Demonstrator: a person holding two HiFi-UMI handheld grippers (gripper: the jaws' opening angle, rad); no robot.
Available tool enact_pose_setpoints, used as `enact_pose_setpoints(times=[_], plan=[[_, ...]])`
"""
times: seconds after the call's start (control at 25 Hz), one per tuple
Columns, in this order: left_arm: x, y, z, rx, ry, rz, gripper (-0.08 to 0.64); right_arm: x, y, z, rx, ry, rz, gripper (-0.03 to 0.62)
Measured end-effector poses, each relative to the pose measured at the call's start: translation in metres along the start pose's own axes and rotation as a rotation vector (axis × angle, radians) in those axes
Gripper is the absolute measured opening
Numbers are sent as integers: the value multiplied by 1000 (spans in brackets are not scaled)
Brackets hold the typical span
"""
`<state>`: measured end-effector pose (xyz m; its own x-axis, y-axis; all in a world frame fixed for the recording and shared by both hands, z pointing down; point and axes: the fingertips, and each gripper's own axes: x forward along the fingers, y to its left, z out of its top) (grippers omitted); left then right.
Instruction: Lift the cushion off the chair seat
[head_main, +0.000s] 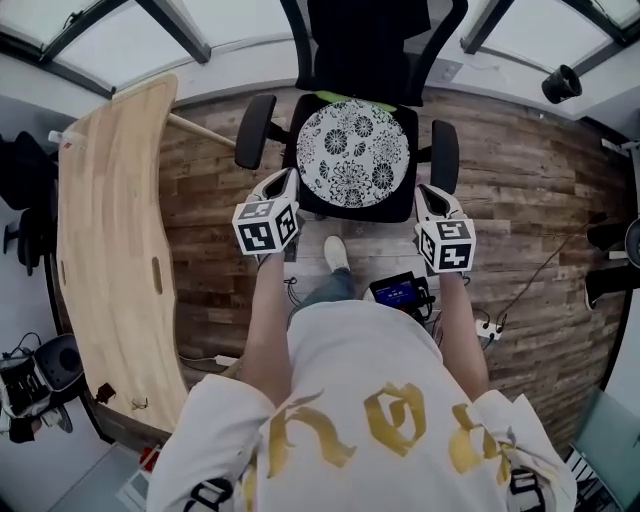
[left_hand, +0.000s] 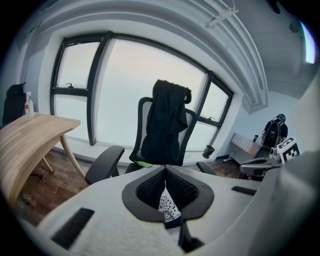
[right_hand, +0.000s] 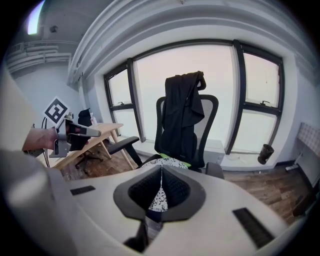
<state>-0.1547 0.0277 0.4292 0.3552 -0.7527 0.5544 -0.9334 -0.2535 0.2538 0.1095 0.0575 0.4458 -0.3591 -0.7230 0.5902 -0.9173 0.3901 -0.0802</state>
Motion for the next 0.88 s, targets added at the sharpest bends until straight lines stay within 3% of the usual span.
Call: enact_pose_setpoints(times=[0.32, 0.64, 0.88], plan=[[51, 47, 11, 22, 74, -34, 9, 63, 8, 12, 17, 64, -45, 12], [87, 78, -18, -34, 156, 34, 11, 90, -12, -17, 88, 168, -105, 13], [120, 84, -35, 0, 223, 54, 12, 113, -34, -20, 82, 168, -142, 12]])
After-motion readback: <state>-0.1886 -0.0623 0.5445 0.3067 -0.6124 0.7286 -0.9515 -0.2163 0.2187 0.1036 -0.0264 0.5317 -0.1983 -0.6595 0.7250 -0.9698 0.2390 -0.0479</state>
